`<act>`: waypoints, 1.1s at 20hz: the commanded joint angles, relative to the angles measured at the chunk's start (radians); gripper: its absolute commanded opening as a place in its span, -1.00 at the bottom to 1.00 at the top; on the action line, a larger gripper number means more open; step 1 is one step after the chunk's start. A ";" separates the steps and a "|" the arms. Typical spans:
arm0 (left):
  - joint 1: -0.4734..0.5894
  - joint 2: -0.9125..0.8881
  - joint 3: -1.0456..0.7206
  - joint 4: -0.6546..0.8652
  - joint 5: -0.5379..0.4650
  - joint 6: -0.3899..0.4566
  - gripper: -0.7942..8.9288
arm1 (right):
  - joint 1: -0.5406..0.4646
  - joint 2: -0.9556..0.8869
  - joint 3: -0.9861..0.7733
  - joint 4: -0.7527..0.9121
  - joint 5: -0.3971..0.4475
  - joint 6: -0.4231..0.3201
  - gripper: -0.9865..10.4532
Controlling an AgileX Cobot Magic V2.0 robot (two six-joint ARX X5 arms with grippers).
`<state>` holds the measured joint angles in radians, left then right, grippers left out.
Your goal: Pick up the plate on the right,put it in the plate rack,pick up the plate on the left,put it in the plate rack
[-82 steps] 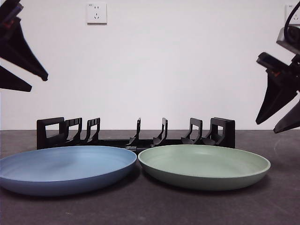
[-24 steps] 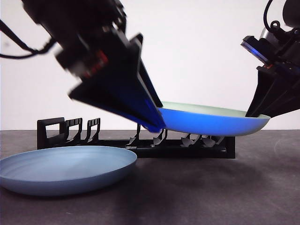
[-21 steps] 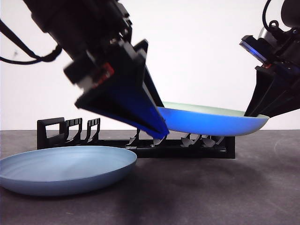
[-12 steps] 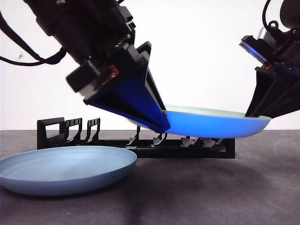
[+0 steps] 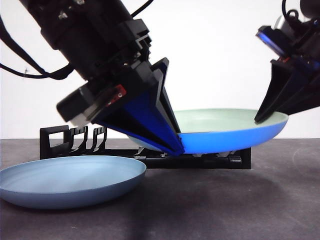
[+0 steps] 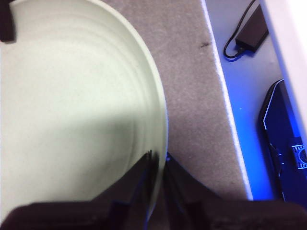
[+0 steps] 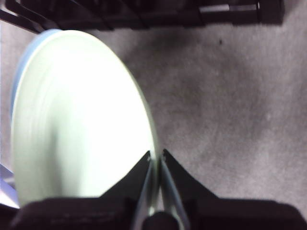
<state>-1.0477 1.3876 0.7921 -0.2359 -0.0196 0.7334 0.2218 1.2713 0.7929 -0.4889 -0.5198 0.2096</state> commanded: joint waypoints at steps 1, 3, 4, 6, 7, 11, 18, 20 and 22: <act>0.001 0.001 0.002 0.016 -0.035 -0.076 -0.85 | -0.007 -0.044 0.003 -0.004 -0.001 0.006 -0.62; -0.004 0.000 0.020 0.027 -0.029 -0.141 -0.85 | -0.018 -0.095 0.003 0.016 0.003 0.006 -0.53; -0.006 0.000 0.042 0.031 -0.028 -0.177 -0.85 | -0.026 -0.127 0.003 0.035 0.005 0.007 -0.54; -0.006 0.000 0.096 0.041 -0.029 -0.254 -0.85 | -0.040 -0.185 0.003 0.085 0.030 0.020 -0.54; -0.006 0.000 0.132 0.041 -0.029 -0.310 -0.85 | -0.046 -0.214 0.003 0.116 0.062 0.027 -0.54; 0.006 -0.029 0.283 0.037 -0.029 -0.442 -0.85 | -0.051 -0.311 0.003 0.177 0.223 0.040 -0.55; 0.335 -0.145 0.334 0.019 0.251 -0.697 -0.85 | -0.051 -0.329 0.003 0.167 0.269 0.048 -0.55; 0.472 -0.148 0.334 0.034 0.404 -0.767 -0.85 | -0.051 -0.329 0.003 0.167 0.269 0.048 -0.55; 0.591 -0.143 0.333 0.034 0.498 -0.810 -0.85 | -0.051 -0.329 0.003 0.167 0.269 0.048 -0.55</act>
<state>-0.4686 1.2438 1.1297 -0.2165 0.4679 -0.0414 0.1699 0.9424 0.7944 -0.3244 -0.2535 0.2508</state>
